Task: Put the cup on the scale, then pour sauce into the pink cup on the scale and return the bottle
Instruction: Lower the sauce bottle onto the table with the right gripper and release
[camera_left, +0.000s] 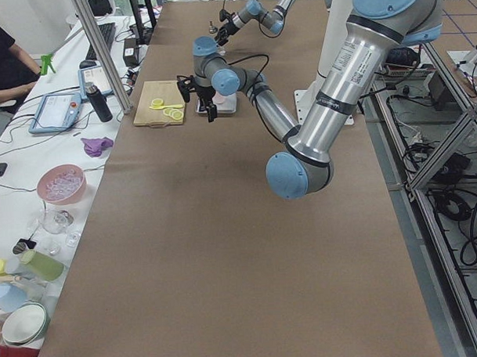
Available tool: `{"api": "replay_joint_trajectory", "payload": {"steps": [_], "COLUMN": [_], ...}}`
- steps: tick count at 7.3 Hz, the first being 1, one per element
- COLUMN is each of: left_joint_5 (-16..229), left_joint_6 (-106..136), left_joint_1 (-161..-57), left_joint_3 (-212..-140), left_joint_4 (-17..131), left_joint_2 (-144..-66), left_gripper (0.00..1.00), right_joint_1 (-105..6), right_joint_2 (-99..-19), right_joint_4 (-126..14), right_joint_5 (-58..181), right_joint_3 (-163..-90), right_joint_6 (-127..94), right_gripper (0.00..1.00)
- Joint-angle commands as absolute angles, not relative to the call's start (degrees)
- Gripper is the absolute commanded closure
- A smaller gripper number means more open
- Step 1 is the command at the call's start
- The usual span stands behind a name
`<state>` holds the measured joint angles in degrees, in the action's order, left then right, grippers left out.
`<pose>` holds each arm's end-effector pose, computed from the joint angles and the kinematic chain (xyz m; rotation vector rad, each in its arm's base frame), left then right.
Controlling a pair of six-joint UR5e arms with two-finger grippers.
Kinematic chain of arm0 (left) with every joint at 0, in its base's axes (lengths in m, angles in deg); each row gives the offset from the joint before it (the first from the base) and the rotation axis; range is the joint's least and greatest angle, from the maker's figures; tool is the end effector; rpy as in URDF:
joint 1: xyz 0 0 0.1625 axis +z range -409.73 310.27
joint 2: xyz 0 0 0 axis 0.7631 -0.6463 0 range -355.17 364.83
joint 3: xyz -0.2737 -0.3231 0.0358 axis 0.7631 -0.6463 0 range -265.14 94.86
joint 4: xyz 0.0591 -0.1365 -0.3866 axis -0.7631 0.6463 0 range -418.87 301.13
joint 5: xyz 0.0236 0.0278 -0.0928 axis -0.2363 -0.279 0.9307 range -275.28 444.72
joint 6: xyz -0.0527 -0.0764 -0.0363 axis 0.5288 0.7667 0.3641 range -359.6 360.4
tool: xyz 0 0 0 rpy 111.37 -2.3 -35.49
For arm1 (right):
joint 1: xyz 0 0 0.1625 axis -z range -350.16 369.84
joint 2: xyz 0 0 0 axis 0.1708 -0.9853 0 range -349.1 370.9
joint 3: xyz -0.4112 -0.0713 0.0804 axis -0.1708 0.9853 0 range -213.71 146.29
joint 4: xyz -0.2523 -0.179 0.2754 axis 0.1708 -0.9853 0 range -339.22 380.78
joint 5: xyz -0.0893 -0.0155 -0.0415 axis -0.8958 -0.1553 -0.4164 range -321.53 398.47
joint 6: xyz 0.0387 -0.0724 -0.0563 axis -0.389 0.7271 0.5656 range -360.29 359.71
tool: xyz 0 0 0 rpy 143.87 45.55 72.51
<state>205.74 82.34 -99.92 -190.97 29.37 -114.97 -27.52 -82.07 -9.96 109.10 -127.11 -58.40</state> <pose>0.3319 -0.5261 0.2434 -0.0869 0.9101 -0.4769 -0.2977 -0.4365 0.5453 0.8399 -0.6756 0.2621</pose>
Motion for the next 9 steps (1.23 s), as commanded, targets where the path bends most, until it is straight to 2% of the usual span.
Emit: {"api": "replay_joint_trajectory", "payload": {"steps": [1, 5, 9], "left_joint_5": [205.74, 205.83, 205.83], "left_joint_6": [82.31, 82.05, 82.05], "left_joint_1": [-99.92, -99.92, -99.92], "left_joint_3": [-190.97, -190.88, -190.7], "left_joint_4": [29.37, 29.37, 29.37], "left_joint_2": [-114.88, -114.79, -114.79], "left_gripper": [0.02, 0.02, 0.02], "right_joint_1": [-27.43, -27.52, -25.33], "right_joint_2": [-81.91, -82.61, -88.14], "right_joint_4": [-9.81, -9.81, -9.72], "right_joint_5": [108.87, 109.31, 109.49], "right_joint_3": [-126.7, -127.58, -133.36], "right_joint_6": [-62.15, -61.99, -62.25], "right_gripper": [0.0, 0.0, 0.0]}}
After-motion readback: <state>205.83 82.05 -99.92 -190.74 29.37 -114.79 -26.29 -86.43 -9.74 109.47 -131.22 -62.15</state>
